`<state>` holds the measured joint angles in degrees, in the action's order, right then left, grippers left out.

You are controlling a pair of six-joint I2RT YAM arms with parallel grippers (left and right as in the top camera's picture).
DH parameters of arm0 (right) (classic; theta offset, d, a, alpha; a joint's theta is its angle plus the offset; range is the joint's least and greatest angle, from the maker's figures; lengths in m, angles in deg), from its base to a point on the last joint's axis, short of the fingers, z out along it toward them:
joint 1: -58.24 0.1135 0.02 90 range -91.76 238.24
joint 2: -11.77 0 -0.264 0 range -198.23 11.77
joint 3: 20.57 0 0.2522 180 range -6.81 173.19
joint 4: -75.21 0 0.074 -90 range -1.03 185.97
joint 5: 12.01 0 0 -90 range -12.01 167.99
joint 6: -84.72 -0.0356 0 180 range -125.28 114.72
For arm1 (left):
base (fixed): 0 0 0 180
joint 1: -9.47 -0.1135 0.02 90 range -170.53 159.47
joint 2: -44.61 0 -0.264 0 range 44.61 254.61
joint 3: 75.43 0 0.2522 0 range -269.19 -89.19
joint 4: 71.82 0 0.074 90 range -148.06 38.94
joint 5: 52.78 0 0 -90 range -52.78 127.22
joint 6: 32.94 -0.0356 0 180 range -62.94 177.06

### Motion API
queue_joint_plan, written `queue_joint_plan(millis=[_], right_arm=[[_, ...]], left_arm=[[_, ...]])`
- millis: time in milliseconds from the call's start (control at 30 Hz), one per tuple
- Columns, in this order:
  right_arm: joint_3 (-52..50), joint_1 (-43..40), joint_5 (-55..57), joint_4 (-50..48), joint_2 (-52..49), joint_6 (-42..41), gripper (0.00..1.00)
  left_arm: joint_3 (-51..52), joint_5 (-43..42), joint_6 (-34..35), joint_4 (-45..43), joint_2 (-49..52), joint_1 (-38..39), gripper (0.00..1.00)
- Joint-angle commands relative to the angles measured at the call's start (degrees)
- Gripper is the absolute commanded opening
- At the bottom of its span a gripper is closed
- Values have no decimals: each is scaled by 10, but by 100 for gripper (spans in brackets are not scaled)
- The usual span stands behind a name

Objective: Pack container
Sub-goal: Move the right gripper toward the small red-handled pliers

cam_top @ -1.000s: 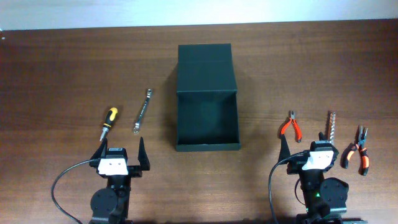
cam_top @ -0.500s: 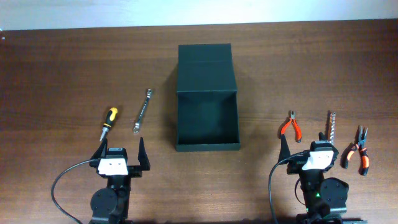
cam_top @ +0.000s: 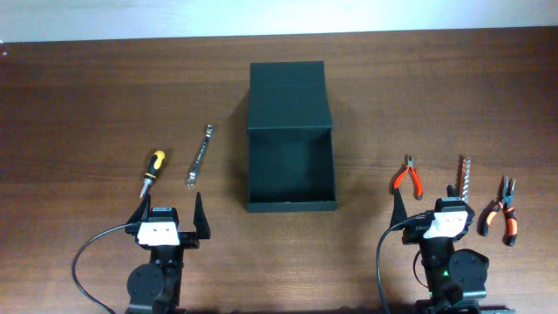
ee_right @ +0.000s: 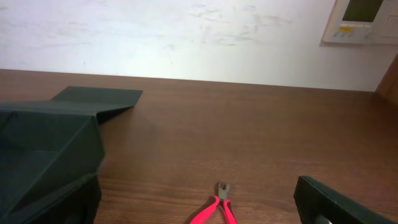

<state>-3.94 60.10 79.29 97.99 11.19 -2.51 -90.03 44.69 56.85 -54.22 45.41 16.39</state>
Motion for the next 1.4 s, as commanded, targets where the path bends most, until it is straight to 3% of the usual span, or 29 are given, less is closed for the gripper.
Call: queue_joint_plan(millis=[0,967,1033,1167,1267,1367], right_arm=[[-4,3,9,2,3,-7,99],[-4,3,-3,3,3,-10,99],[-4,4,-8,3,-2,-39,99],[-3,3,-21,5,-4,-191,99],[2,3,-54,5,-8,-227,99],[32,3,-86,25,-25,-228,99]], left_arm=[[3,-6,-9,1,-5,-3,99],[3,7,-11,-8,-5,-4,99],[3,9,-11,-8,-5,-4,99],[2,9,-9,-75,-5,-4,99],[-14,-44,0,-120,-4,-5,99],[-59,-70,7,-41,8,-5,99]])
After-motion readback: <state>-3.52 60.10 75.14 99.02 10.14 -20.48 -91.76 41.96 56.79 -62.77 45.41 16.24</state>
